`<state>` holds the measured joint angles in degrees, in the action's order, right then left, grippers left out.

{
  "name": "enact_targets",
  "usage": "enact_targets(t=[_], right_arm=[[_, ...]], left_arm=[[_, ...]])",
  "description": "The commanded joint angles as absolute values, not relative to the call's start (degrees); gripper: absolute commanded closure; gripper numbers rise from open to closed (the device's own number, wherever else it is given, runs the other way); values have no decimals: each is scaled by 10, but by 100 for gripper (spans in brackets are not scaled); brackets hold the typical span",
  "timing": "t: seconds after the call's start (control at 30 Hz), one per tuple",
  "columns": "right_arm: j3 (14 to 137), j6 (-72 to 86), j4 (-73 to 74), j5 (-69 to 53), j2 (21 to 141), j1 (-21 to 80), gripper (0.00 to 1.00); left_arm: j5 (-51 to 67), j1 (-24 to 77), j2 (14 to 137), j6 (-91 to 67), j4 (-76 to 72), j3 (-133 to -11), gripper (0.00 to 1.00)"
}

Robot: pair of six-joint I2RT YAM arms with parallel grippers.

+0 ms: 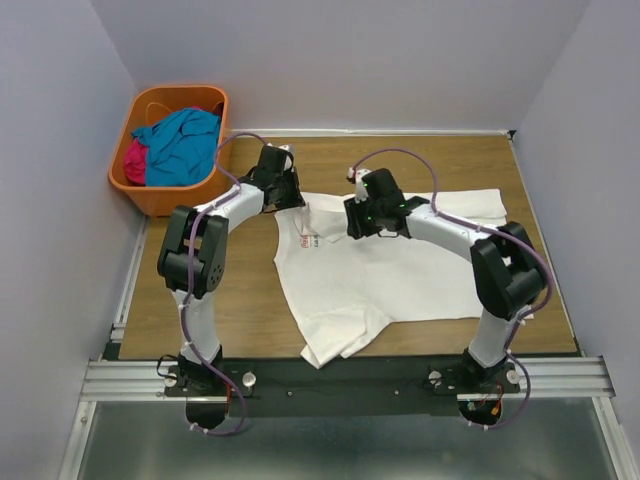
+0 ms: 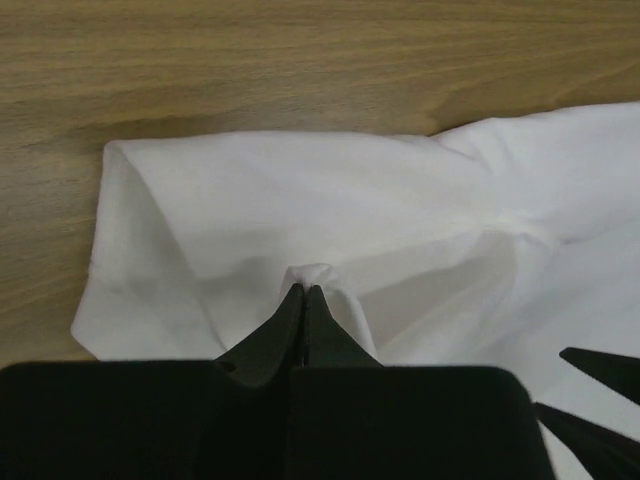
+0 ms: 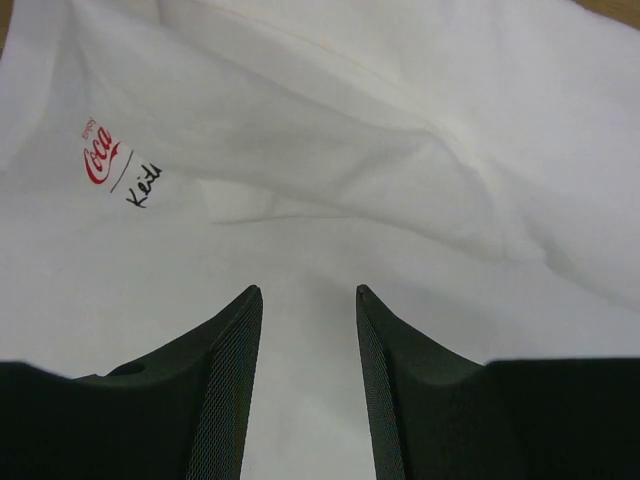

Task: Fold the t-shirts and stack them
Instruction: Fold the tshirt

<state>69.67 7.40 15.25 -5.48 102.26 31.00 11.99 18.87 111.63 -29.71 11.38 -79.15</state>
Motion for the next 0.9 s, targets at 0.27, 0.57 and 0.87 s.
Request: enact_targets(t=[0.27, 0.57, 0.87], right_arm=[[762, 13, 80, -11, 1138, 417, 51], [781, 5, 75, 56, 1160, 421, 56], [775, -13, 76, 40, 1173, 421, 64]], left_arm=[[59, 192, 1164, -274, 74, -820, 100], [63, 192, 1175, -269, 76, -825, 100], [65, 192, 1180, -266, 81, -831, 100]])
